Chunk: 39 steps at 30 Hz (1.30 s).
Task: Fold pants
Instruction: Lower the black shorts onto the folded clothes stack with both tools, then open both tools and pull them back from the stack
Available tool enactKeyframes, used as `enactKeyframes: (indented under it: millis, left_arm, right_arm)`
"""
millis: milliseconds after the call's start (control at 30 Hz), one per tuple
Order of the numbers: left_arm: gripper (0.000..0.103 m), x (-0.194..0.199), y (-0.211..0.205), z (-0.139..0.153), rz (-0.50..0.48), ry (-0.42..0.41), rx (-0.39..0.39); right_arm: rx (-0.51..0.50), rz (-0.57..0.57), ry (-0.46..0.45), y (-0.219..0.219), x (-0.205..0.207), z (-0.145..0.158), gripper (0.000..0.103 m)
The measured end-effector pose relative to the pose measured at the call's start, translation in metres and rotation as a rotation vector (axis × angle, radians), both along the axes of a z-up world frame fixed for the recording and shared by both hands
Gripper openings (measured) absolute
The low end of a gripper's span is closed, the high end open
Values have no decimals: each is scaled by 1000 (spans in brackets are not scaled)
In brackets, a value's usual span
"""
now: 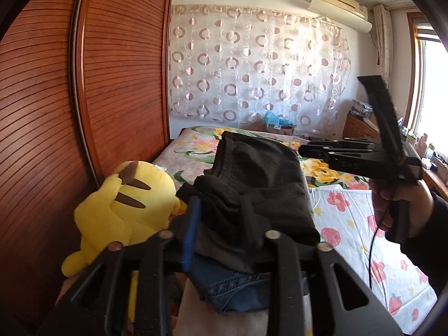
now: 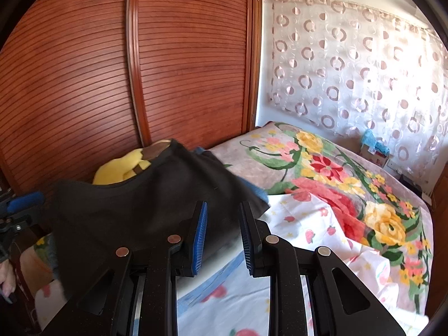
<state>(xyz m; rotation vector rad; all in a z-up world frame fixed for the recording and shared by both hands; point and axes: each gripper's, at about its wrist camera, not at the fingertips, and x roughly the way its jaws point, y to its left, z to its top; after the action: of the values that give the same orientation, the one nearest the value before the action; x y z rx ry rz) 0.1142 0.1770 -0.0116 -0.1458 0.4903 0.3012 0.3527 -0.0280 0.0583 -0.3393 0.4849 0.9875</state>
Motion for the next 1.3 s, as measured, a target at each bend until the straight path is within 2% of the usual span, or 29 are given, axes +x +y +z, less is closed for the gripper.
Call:
enactKeyframes:
  millis: [67,133,167,233,300,333,400,700,767,833,900,1167,1300]
  left_arm:
    - [50,-4,0,0,-7,-3,-5]
    - [56,-8,0,0,-9,-2,-4]
    - [69,-10,1,0,-11,3,-2]
    - [86,-13,0,0,-17,0,-2]
    - [90,-17,-1,1,-13,-5,5]
    - [95,-18,-2,1,-6,2,14]
    - [95,-20,-4,1,7,11,27]
    - [95,-34,-18,0,-53,0,10]
    - [95,-37,-22,-1,-74,5,6]
    - [95,-37,-29,-3,-86,17,13]
    - [95,-36,-37,-6,-108,26,24]
    - [95,-37,-65,-12,-182,41,21]
    - [95,-38,-82,-13,-213,42,18]
  right_arm:
    - [8,2,4,-7,-8,-1,24]
    - [15,6,3,-13,-19,0,24]
    - [18,7,3,-16,-22,0,24]
    - [23,8,3,-23,-30,1,24]
    - [29,4,4,-30,-37,3,24]
    - [31,3,5,-32,-39,3,24]
    - [33,-1,3,-37,-45,4,24]
    - [47,-30,-2,-65,-75,5,25]
    - [48,-47,1,-70,-80,4,35]
    - [61,-65,0,-81,-87,3,50]
    - [69,-84,-1,-91,-94,0,53]
    - [80,-164,20,-137,-127,-13,54]
    - [94,-201,16,-157,-145,-13,65]
